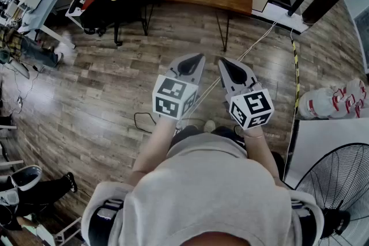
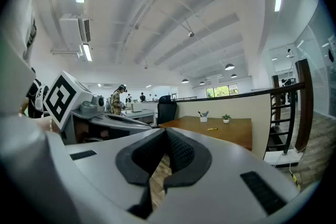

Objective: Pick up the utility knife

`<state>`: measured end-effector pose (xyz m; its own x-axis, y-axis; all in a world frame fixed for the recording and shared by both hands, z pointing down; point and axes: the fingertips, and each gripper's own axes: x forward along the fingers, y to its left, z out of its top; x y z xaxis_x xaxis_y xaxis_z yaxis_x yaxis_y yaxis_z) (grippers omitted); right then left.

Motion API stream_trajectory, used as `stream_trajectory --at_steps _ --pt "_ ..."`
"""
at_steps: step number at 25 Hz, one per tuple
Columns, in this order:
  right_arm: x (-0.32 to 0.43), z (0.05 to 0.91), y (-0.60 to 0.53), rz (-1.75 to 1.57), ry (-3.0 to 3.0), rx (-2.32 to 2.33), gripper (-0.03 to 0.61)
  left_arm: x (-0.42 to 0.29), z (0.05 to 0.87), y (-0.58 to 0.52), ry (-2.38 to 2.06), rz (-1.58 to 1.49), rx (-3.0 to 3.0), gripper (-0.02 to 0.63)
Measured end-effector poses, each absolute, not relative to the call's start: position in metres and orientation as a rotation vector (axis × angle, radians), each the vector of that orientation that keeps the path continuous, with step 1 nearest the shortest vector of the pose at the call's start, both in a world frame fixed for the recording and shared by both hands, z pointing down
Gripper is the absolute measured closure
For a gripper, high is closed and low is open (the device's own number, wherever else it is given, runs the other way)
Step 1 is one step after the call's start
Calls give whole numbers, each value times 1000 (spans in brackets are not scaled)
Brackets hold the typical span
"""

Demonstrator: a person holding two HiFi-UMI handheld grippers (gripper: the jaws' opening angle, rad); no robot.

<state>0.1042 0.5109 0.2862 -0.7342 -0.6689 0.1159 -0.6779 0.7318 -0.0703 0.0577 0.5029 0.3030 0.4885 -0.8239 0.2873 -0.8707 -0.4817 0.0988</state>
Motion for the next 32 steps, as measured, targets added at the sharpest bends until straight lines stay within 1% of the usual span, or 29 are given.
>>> stream_trajectory --at_steps 5,9,16,19,25,26,27,32 --pt "99 283 508 183 -2854 1111 566 53 302 497 -1445 300 2506 603" --pt "103 290 511 166 -2831 1101 566 62 306 499 -1422 315 2525 601" --pt "115 297 514 232 -2841 1106 566 80 302 509 -1370 318 2615 600" --pt "122 302 515 250 -2851 1074 566 83 307 507 -1418 353 2603 598" --pt "139 310 506 266 -2849 1039 566 83 305 497 -1525 220 2524 595" --pt "142 312 504 272 -2850 1035 566 85 306 497 -1528 219 2519 517" --pt "144 313 503 280 -2853 1032 566 87 307 497 -1532 224 2516 494" --pt "147 319 499 331 -2880 1007 566 86 316 497 -1566 284 2483 491"
